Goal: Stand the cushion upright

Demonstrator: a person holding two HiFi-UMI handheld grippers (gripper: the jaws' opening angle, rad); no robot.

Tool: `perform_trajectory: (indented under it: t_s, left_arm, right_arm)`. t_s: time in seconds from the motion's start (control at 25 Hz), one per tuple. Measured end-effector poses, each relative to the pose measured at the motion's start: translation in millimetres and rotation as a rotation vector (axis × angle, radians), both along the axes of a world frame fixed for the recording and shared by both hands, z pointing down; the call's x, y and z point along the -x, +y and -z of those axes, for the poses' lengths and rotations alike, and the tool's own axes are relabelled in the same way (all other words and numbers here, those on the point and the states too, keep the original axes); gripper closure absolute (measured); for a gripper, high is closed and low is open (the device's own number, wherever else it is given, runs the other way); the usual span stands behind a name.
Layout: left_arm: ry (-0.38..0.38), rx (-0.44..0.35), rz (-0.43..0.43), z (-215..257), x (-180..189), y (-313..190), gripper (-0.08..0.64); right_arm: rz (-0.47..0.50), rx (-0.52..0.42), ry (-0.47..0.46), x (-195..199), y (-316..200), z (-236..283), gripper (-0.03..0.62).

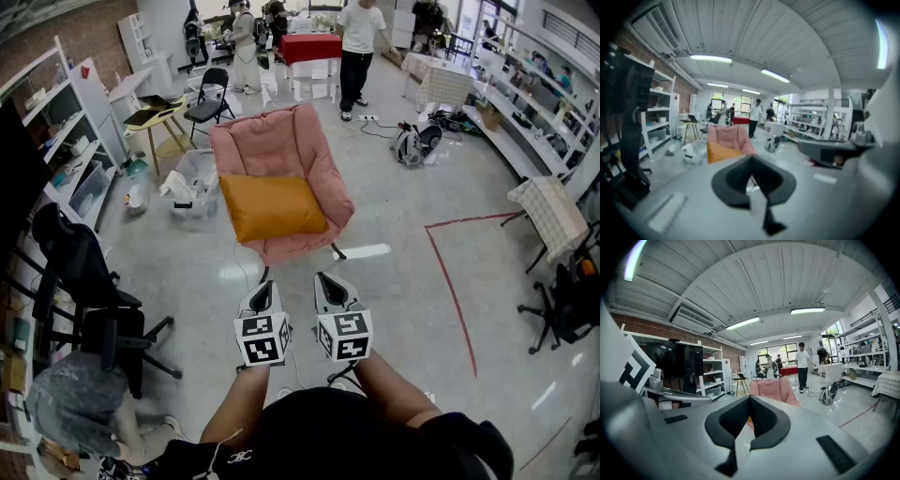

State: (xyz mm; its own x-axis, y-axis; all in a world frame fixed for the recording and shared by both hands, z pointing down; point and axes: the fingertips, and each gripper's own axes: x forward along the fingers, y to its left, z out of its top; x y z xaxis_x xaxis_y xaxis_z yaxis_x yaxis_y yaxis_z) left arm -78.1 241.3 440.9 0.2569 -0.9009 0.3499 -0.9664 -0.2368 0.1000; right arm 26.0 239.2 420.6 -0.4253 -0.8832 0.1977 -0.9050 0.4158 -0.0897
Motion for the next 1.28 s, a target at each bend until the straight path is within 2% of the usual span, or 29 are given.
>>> perform_trajectory:
  t_s: [0.6, 0.8, 1.28]
  left_arm:
    - [-0.008, 0.033, -0.003, -7.2, -18.0, 15.7, 0.563]
    - [-0.004, 0.042, -0.009, -9.8, -23.4, 14.8, 0.563]
    - [-0.012, 0.051, -0.040, -17.4, -84.3, 8.9, 0.563]
  right_arm:
    - [0.031, 0.023, -0.060, -11.7, 14.8, -5.0, 0.594]
    - [0.034, 0.047, -0.049, -13.6, 15.8, -12.7, 0.594]
    - [0.034, 0.086, -0.031, -67.0, 13.5, -29.3, 0.594]
